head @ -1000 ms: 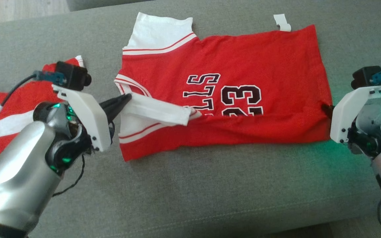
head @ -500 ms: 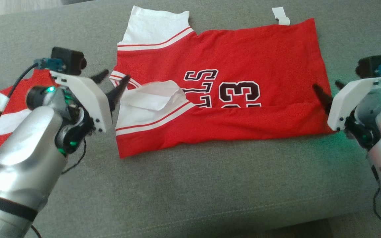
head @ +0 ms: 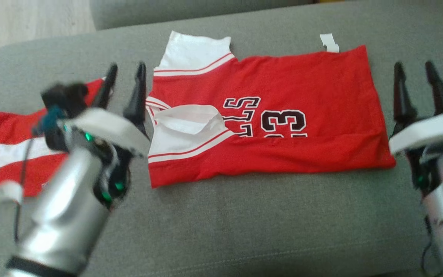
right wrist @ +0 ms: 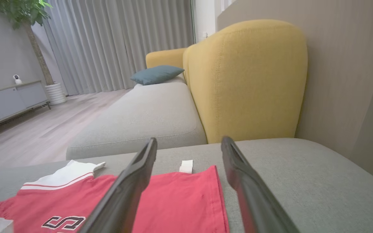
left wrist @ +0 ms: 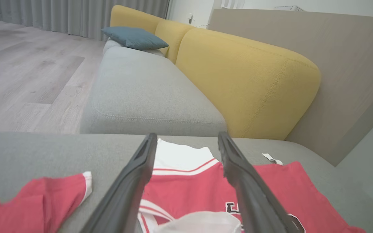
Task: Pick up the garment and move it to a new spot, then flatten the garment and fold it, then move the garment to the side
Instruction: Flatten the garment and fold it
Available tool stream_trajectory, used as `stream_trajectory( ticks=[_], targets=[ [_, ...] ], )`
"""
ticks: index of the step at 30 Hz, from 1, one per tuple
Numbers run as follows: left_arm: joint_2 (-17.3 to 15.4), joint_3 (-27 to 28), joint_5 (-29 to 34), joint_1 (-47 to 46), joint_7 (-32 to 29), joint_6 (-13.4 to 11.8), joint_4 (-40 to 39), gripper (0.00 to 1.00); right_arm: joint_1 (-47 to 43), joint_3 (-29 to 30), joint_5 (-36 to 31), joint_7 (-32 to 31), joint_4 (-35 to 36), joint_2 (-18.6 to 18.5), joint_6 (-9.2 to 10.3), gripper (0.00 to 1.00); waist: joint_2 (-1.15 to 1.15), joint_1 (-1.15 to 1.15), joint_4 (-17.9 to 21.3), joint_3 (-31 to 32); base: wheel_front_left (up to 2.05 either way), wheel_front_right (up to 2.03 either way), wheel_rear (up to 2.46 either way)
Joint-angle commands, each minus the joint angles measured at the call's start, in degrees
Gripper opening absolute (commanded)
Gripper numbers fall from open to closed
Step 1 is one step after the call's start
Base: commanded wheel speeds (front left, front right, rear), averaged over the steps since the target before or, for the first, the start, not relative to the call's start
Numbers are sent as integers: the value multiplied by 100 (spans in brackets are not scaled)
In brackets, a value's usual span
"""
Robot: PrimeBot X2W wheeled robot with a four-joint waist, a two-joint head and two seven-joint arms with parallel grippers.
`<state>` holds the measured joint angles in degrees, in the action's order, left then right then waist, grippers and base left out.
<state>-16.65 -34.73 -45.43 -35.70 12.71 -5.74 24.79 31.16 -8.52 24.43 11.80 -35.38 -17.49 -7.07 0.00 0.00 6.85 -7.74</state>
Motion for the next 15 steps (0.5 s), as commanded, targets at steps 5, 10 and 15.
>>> stream_trajectory(
  ticks=[5,10,15],
  targets=[
    [199,364,484,689,220,-455,-795,100,-902,519,-887,240,895,463,-42,100,0,0,-105,261,0,0,0],
    [657,660,1437,1816,227,-734,-1306,100,-2036,1094,-1957,275,1881,1148,-42,100,0,0,-122,423,0,0,0],
    [943,889,1886,2333,228,-734,-1180,100,-2556,1390,-2169,167,2430,1429,-42,100,0,0,-34,450,0,0,0]
  ],
)
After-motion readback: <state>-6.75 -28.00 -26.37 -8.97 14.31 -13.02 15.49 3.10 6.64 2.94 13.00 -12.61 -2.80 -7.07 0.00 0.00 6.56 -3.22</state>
